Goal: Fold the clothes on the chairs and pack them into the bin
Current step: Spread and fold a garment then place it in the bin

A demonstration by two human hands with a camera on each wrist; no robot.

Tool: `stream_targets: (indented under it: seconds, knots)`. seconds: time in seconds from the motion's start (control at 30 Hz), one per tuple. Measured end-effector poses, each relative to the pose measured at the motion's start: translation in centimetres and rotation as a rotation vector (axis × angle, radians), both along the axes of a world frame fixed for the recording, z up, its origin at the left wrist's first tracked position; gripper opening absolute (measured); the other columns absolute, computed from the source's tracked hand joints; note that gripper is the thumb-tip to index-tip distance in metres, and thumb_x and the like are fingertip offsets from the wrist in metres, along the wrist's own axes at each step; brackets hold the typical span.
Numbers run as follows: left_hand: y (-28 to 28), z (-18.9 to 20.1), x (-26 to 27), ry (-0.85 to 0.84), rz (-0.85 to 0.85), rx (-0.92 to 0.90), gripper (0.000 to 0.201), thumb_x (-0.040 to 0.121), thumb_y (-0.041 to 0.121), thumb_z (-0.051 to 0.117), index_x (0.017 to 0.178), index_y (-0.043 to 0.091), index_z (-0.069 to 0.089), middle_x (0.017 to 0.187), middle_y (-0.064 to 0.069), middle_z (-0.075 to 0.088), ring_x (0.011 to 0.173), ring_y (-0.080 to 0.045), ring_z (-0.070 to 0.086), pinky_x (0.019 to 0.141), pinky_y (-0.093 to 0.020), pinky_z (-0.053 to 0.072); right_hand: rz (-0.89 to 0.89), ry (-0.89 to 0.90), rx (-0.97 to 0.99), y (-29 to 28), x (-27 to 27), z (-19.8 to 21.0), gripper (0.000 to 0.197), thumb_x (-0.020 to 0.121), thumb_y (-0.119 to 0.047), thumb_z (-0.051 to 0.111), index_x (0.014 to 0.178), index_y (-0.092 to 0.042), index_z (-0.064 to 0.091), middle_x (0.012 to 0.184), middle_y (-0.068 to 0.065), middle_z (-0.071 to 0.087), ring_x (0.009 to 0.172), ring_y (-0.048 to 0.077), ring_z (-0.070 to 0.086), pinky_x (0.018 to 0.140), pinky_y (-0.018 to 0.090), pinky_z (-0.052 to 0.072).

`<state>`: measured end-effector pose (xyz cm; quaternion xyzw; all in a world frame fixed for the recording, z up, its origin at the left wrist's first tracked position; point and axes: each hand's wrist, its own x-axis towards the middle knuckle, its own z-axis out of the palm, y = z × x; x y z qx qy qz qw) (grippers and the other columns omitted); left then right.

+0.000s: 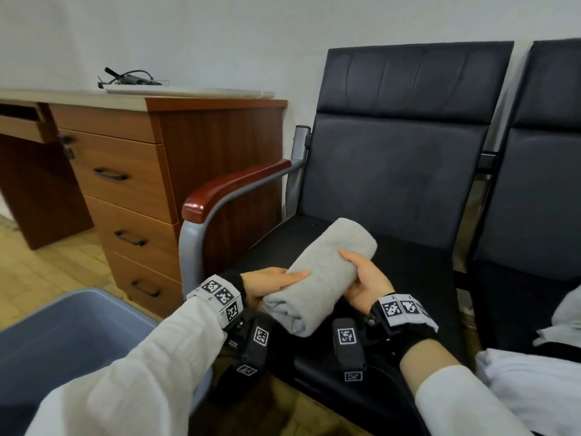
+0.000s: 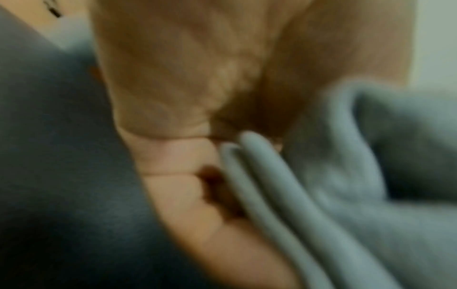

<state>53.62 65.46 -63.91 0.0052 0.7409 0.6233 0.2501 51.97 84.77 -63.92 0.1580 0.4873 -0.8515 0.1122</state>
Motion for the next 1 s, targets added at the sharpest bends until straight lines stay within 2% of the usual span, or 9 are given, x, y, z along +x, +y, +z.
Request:
stream_targets:
  seconds: [0.07, 0.23, 0.33, 0.4, 0.5, 0.6, 0.83, 0.93, 1.0]
  knots:
    - [-0.5, -0.2, 0.7, -0.11, -0.095, -0.092, 0.034, 0.089, 0.041, 0.06, 0.097, 0.008, 0.059, 0.067, -0.001, 0.066, 0.055, -0.009, 0.062, 0.048, -0.018, 0.048, -0.071, 0.038, 0.094, 0.5, 0.1, 0.1, 0.048, 0.076, -0.021, 0.077, 0.119, -0.006, 0.06, 0.109, 0.013, 0.069, 0.099, 0.028, 0.066, 0.088, 0.043, 0.053]
    - [-0.9, -0.4, -0.3, -0.066, -0.075, -0.146, 0.023, 0.087, 0.017, 0.066, 0.109, 0.014, 0.06, 0.089, -0.001, 0.068, 0.078, -0.009, 0.065, 0.067, -0.021, 0.053, -0.142, 0.085, 0.122, 2.9, 0.7, 0.2, 0.04, 0.08, -0.021, 0.073, 0.114, -0.005, 0.058, 0.104, 0.012, 0.068, 0.093, 0.023, 0.066, 0.077, 0.033, 0.053]
    - [-1.0, 0.2, -0.8, -0.052, 0.095, 0.035, 0.022, 0.086, 0.007, 0.063, 0.107, 0.011, 0.061, 0.095, -0.005, 0.069, 0.086, -0.016, 0.066, 0.077, -0.027, 0.055, -0.151, 0.109, 0.011, 4.5, 1.0, 0.4, 0.042, 0.078, -0.025, 0.074, 0.111, -0.007, 0.056, 0.109, 0.017, 0.068, 0.101, 0.028, 0.067, 0.094, 0.041, 0.051]
    - [-1.3, 0.6, -0.9, -0.063, 0.179, 0.166, 0.021, 0.087, 0.004, 0.058, 0.108, 0.01, 0.06, 0.098, -0.007, 0.067, 0.09, -0.021, 0.065, 0.083, -0.033, 0.052, -0.144, 0.161, -0.061, 5.0, 1.4, 0.8, 0.039, 0.081, -0.018, 0.07, 0.116, -0.01, 0.054, 0.116, 0.014, 0.066, 0.107, 0.028, 0.064, 0.092, 0.041, 0.051]
    - [-1.9, 1.2, -0.5, -0.041, 0.245, 0.246, 0.028, 0.088, 0.006, 0.052, 0.116, 0.009, 0.055, 0.103, -0.009, 0.064, 0.092, -0.024, 0.063, 0.082, -0.036, 0.052, -0.077, 0.218, -0.053, 4.9, 2.0, 1.3, 0.037, 0.085, -0.015, 0.065, 0.121, -0.013, 0.056, 0.117, 0.01, 0.068, 0.11, 0.025, 0.064, 0.082, 0.037, 0.054]
    - [-3.4, 2.2, 0.6, -0.031, 0.281, 0.261, 0.027, 0.093, 0.011, 0.046, 0.119, 0.011, 0.05, 0.105, -0.009, 0.062, 0.094, -0.023, 0.06, 0.079, -0.036, 0.052, -0.028, 0.228, 0.047, 3.9, 2.2, 1.5, 0.032, 0.087, -0.024, 0.064, 0.117, -0.016, 0.057, 0.119, 0.009, 0.066, 0.111, 0.025, 0.062, 0.085, 0.037, 0.053]
    - [-12.8, 2.5, 4.4, -0.025, 0.362, 0.091, 0.033, 0.101, 0.027, 0.039, 0.13, 0.013, 0.047, 0.123, -0.012, 0.056, 0.103, -0.029, 0.056, 0.081, -0.04, 0.048, 0.023, 0.468, 0.595, -4.9, 3.1, 1.8, 0.038, 0.094, -0.024, 0.057, 0.127, -0.025, 0.039, 0.117, 0.001, 0.055, 0.099, 0.014, 0.058, 0.073, 0.032, 0.052]
    - [-18.2, 0.6, 6.6, -0.042, 0.598, 0.019, 0.03, 0.099, 0.028, 0.04, 0.12, 0.008, 0.049, 0.123, -0.014, 0.054, 0.111, -0.034, 0.05, 0.093, -0.042, 0.043, 0.164, 0.606, 0.725, -11.5, 4.5, 1.4, 0.028, 0.095, -0.02, 0.053, 0.118, -0.028, 0.039, 0.107, -0.004, 0.058, 0.092, 0.008, 0.058, 0.067, 0.024, 0.048]
    - [-21.1, -1.8, 7.6, 0.113, 0.756, -0.246, 0.034, 0.101, 0.025, 0.033, 0.12, 0.006, 0.053, 0.126, -0.016, 0.055, 0.112, -0.033, 0.051, 0.097, -0.037, 0.041, 0.206, 0.665, 0.791, -15.4, 5.1, 0.5, 0.023, 0.094, -0.017, 0.053, 0.112, -0.026, 0.042, 0.102, -0.004, 0.059, 0.087, 0.005, 0.058, 0.061, 0.018, 0.044]
